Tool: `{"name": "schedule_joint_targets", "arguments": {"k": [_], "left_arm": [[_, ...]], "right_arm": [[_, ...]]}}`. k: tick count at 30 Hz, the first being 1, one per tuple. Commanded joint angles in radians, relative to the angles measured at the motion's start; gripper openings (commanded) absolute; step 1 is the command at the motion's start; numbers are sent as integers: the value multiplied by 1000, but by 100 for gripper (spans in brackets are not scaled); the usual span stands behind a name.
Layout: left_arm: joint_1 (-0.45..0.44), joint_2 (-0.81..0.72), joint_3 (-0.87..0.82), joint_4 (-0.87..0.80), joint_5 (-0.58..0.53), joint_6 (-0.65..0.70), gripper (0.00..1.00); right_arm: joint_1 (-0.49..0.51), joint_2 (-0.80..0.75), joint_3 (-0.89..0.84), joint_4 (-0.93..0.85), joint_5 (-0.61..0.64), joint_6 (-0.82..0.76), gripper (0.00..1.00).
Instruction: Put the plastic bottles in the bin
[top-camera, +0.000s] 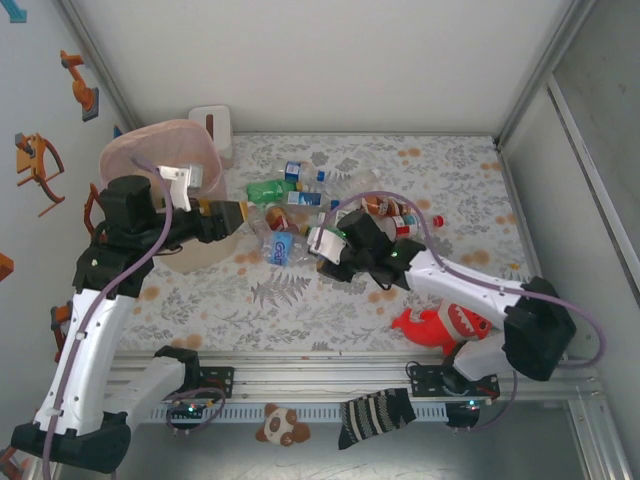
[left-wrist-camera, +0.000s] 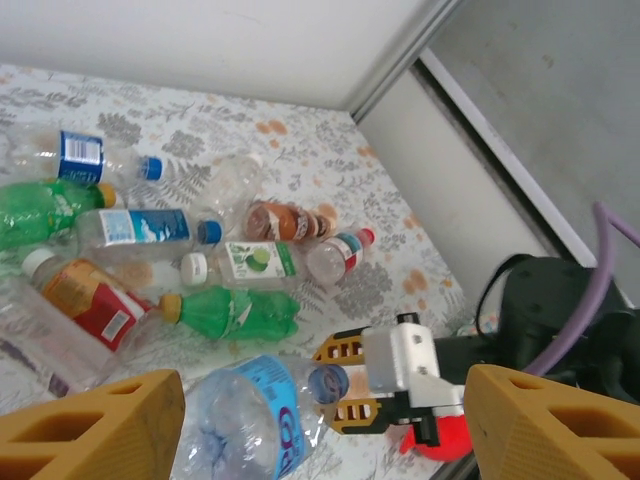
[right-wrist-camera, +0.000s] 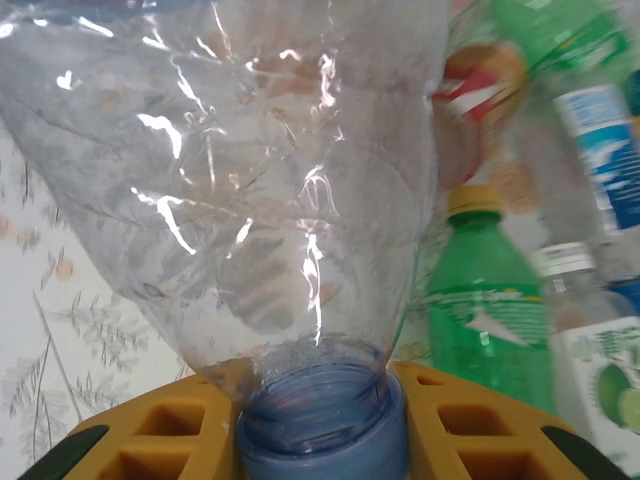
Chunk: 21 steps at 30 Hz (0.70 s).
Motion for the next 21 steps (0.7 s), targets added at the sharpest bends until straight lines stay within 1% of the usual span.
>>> {"name": "schedule_joint_targets", "arguments": {"k": [1, 3, 6, 8, 14, 21], "left_arm": [[-30, 0, -20, 117, -11, -70, 75], [-52, 2, -24, 163, -22, -92, 76], [-88, 13, -32, 248, -40, -132, 78], [-124, 27, -32, 306, -54, -152, 81], [-234, 90, -19, 477, -91, -180, 86], [-375, 212, 53, 551, -163, -138, 86]], "right_arm": [[9, -85, -19, 145, 68, 184, 15], [11, -123, -11, 165, 105, 244, 14], [10, -170, 7, 195, 195, 342, 13], [10, -193, 19, 215, 219, 400, 12], [10, -228, 82, 206, 237, 509, 12], [10, -258, 104, 215, 215, 555, 12]]}}
